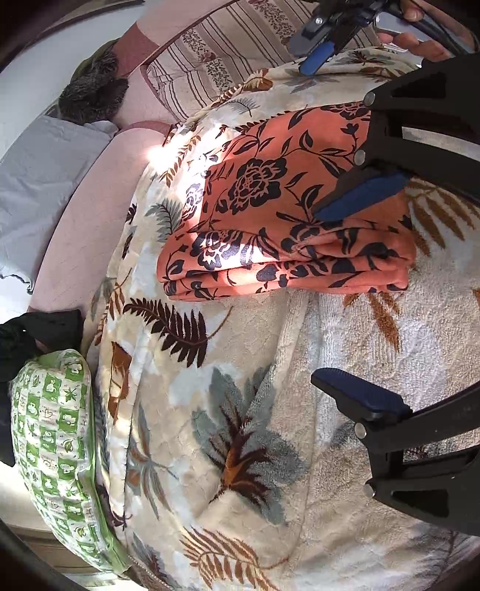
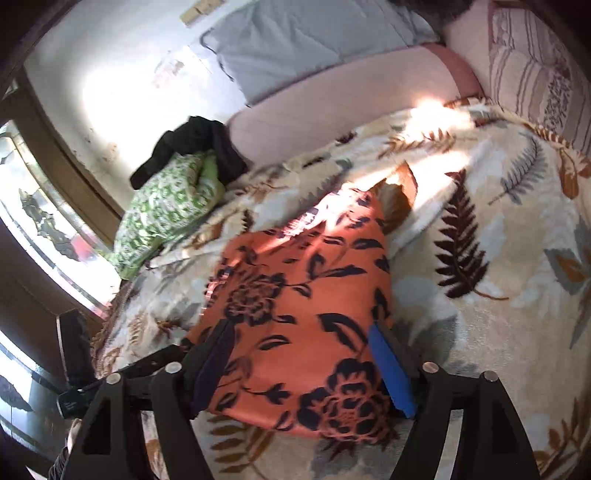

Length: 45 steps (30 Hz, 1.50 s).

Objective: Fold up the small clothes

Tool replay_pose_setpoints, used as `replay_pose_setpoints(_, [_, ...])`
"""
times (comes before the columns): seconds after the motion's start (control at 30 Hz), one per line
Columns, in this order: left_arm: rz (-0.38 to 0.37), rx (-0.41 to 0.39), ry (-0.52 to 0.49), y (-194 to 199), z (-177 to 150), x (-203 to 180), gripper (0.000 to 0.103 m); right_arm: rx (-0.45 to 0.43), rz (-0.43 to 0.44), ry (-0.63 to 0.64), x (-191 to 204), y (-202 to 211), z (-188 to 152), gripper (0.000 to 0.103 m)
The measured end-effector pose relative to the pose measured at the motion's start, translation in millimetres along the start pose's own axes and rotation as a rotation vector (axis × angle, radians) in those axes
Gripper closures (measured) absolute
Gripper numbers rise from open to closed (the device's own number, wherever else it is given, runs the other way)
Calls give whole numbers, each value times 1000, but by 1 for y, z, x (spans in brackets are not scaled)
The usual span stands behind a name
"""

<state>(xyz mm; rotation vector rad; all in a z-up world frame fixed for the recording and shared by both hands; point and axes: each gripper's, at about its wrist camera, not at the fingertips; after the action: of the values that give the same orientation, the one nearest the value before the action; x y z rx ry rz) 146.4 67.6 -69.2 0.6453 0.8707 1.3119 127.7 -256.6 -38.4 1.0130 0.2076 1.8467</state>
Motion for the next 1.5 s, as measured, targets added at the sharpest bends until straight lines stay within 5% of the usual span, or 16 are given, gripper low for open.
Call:
replay_pose_setpoints(0.1, [119,100,-39,-30,-5,-3,18,77,44,63,19,-28,-10,3])
replay_pose_setpoints(0.17, [89,118,3,-22,-10,1,18,299,-16,-30,-4,-75,-28,2])
replay_pose_setpoints(0.2, [87,91,6,-9,-11,0,18,320,-46,-50,-6,-76,-36,2])
replay_pose_setpoints(0.3, [136,-24,-57,29,-14,-7,18,206,-21,8,25,-38,-30,3])
replay_pose_setpoints(0.4, [144,-84,-62,58,-20,-11,18,140,-85,76,47,-7,-30,3])
replay_pose_setpoints(0.7, [210,-198,-87,104,-44,-29,15,120,-245,89,47,32,-85,3])
replay_pose_setpoints(0.9, [237,-212,-108,110,-54,-33,13,142,-262,101,46,39,-118,0])
replay_pose_setpoints(1.5, [367,-188,-151,103,-67,-46,13,45,-338,165,52,50,-103,0])
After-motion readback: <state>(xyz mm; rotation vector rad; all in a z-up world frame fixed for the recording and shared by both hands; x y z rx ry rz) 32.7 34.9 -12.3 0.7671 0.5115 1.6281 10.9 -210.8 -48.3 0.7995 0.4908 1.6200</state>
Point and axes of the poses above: each gripper's, at about its wrist camera, not at the fingertips, and y roughly against the way its jaws point, x to its left, z to its top, and after that the axes turned 8 degrees about z, right-handed
